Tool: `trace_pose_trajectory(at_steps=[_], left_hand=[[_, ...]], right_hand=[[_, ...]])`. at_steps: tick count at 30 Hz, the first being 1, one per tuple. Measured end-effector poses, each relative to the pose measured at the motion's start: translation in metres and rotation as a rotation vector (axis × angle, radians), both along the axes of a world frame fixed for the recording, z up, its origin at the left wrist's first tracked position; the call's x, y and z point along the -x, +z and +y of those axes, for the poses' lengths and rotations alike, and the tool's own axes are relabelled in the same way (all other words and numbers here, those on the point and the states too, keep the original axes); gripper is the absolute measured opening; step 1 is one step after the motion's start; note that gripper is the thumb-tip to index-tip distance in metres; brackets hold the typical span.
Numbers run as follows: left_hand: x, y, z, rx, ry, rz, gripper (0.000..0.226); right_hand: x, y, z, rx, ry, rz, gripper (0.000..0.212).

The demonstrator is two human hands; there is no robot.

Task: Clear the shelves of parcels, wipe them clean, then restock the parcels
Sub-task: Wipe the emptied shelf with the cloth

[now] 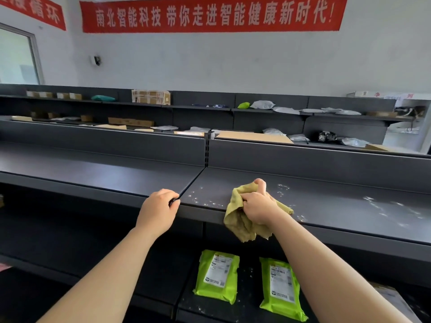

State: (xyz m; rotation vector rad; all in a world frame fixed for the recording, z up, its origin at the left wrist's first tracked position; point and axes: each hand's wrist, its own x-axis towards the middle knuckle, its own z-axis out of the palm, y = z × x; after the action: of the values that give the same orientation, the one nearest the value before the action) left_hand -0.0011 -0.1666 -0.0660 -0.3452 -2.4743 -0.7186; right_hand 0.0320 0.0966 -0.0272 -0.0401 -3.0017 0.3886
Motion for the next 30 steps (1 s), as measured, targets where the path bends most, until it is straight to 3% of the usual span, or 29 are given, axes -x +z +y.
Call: trace_pose_trajectory(at_steps=[5,12,21,30], left_hand=[[0.007,0.003,-0.011,0.125,-0.051,0.052,0.024],[0.018,0.008,-0.028,0.122,-0.210,-0.034,0.025],[0.033,0.007,-0.047,0.031,-0.354,-0.073,0.024],[0.038,0.007,-0.054,0.022,-0.418,-0.064,0.027]], right_hand=[[0.014,0.008,-0.016,-0.043,0.030,-0.041,0.038],[0.037,0.018,-0.052,-0.006,0.089,-0.046,0.035],[0.070,0.019,-0.098,0.025,0.108,-0.116,0.070],[0.061,0.011,-0.117,0.040,0.141,-0.021,0.068]])
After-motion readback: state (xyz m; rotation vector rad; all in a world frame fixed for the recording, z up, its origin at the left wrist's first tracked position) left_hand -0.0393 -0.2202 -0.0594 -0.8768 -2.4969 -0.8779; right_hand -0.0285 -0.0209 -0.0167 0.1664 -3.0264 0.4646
